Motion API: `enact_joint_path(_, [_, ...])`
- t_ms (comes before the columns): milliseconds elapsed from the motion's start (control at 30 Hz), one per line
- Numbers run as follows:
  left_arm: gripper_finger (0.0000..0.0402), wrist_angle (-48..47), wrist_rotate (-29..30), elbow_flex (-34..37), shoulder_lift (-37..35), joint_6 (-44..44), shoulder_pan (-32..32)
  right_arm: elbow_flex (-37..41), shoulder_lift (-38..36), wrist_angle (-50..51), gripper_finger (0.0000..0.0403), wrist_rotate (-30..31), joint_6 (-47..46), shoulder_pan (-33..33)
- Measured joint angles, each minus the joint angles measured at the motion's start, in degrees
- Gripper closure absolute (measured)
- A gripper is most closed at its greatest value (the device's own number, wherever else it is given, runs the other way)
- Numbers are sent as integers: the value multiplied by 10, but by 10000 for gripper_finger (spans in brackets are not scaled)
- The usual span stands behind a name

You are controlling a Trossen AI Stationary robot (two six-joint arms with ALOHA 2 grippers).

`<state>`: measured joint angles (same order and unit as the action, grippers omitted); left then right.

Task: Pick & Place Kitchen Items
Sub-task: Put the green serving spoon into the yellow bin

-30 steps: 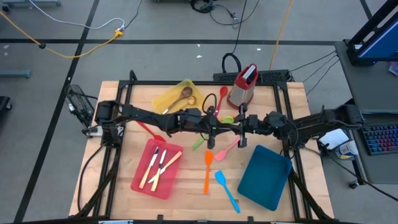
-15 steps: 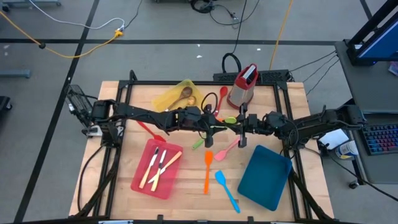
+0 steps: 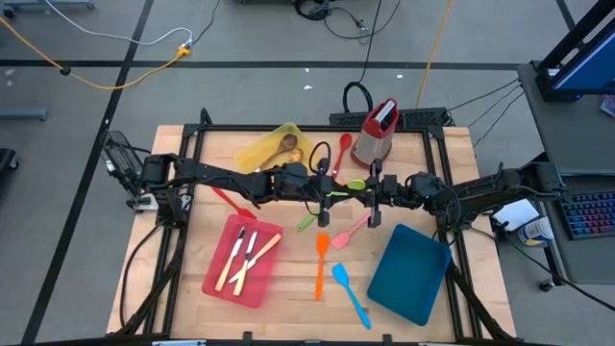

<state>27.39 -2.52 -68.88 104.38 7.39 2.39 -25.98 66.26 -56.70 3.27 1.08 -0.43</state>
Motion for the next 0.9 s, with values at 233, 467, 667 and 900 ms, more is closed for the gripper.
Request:
enact_joint_path(233, [339, 46, 0, 0, 0, 10, 2, 0, 0, -9, 386, 0, 11, -1])
enact_joint_path(467, [353, 63, 3, 0, 0, 12, 3, 0, 0, -21, 386, -1, 12, -15])
enact_joint_path(667, [379, 53, 2, 0, 0, 5, 6, 0, 0, -16, 383, -3, 14, -17])
enact_joint_path(900, [366, -10, 37, -1, -1, -2, 9, 0, 1, 15, 349, 3, 15, -18])
